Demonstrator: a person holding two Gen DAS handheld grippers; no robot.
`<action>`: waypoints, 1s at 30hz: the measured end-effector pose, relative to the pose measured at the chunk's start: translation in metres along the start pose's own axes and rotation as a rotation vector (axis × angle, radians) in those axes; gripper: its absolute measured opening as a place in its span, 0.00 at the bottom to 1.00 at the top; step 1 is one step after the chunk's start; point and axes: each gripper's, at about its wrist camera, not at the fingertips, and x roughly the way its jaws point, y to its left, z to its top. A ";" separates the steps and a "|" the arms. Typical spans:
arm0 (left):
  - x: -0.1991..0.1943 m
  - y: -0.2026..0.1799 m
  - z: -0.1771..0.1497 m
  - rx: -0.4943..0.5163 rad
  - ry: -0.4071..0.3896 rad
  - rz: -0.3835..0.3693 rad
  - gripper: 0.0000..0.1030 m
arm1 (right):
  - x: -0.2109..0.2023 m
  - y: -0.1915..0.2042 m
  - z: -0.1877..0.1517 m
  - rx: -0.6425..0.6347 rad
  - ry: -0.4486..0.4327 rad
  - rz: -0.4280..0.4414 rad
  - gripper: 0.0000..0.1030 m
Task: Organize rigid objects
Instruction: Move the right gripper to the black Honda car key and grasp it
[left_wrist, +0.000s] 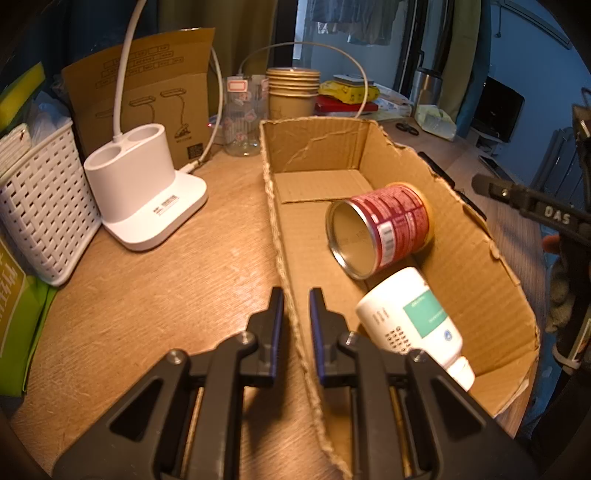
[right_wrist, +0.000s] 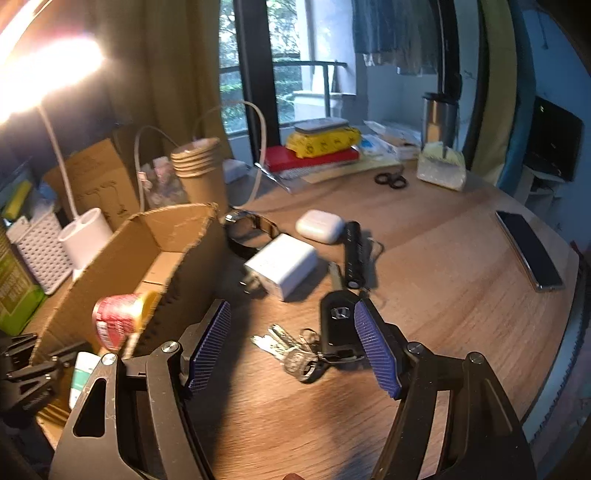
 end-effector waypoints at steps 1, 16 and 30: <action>0.000 0.000 0.000 0.000 0.000 0.000 0.15 | 0.002 -0.002 -0.001 0.003 0.004 -0.007 0.71; 0.000 0.000 0.000 0.000 0.000 0.001 0.15 | 0.047 -0.023 -0.004 0.031 0.107 -0.089 0.71; 0.000 0.000 0.000 0.000 0.000 0.000 0.15 | 0.062 -0.027 -0.004 0.037 0.172 -0.092 0.38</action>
